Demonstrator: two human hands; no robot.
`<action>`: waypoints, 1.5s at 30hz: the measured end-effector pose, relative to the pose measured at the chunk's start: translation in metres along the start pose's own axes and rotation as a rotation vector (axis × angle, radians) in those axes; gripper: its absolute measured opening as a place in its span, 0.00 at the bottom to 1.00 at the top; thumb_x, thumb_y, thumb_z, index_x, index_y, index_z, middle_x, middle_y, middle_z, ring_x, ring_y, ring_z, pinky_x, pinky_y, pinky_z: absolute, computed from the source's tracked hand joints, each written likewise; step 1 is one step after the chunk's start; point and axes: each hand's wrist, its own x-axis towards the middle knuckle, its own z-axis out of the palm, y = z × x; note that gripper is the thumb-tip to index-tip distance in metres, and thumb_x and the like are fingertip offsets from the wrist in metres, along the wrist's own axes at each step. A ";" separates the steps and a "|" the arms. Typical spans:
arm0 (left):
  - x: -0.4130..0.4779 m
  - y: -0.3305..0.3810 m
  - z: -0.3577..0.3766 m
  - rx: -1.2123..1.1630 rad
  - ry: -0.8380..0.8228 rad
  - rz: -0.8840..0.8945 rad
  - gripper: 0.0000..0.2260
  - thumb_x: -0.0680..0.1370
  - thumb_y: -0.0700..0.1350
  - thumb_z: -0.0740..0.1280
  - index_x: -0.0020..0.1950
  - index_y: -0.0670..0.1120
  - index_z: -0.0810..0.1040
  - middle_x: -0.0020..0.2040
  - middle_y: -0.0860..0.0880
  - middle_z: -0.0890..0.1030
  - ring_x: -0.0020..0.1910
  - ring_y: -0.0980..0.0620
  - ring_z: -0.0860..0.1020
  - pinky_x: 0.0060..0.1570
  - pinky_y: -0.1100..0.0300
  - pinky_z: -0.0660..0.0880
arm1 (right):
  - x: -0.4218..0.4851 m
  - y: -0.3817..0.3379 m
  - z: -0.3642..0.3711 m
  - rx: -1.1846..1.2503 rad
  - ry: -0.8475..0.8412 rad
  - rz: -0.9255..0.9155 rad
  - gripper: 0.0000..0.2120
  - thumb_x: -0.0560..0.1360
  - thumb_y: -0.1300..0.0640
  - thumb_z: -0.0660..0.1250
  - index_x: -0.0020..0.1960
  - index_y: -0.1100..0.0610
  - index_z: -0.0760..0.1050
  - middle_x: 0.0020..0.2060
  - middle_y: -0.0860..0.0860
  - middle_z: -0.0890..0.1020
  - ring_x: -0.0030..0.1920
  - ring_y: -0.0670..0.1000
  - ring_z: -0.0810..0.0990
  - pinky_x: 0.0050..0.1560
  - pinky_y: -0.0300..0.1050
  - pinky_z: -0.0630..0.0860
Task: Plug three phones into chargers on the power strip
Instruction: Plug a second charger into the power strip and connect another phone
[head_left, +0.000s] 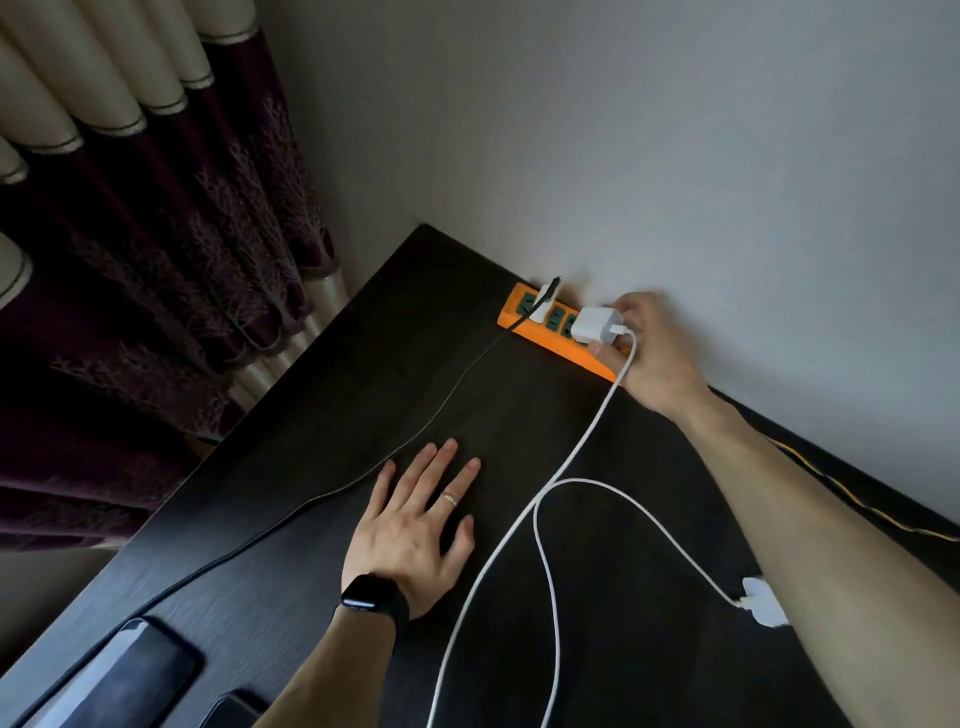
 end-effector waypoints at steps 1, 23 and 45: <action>0.000 0.000 0.000 0.001 -0.001 -0.001 0.27 0.81 0.62 0.46 0.79 0.65 0.43 0.81 0.60 0.42 0.79 0.59 0.37 0.77 0.51 0.35 | 0.002 0.000 -0.001 -0.017 -0.009 0.006 0.25 0.75 0.55 0.75 0.67 0.52 0.66 0.56 0.45 0.78 0.50 0.46 0.79 0.44 0.31 0.71; 0.001 0.000 0.001 0.053 -0.015 -0.005 0.28 0.80 0.62 0.46 0.79 0.64 0.40 0.81 0.59 0.40 0.78 0.59 0.36 0.76 0.52 0.33 | 0.043 -0.080 -0.008 -0.768 -0.195 0.057 0.26 0.73 0.49 0.75 0.66 0.59 0.76 0.61 0.61 0.78 0.60 0.63 0.77 0.56 0.53 0.78; 0.000 -0.003 0.002 0.020 0.009 0.023 0.27 0.80 0.61 0.48 0.80 0.60 0.51 0.81 0.58 0.46 0.79 0.59 0.40 0.77 0.52 0.35 | -0.122 -0.040 0.032 -0.038 0.224 0.140 0.32 0.76 0.55 0.71 0.77 0.54 0.64 0.67 0.54 0.77 0.65 0.53 0.77 0.67 0.54 0.74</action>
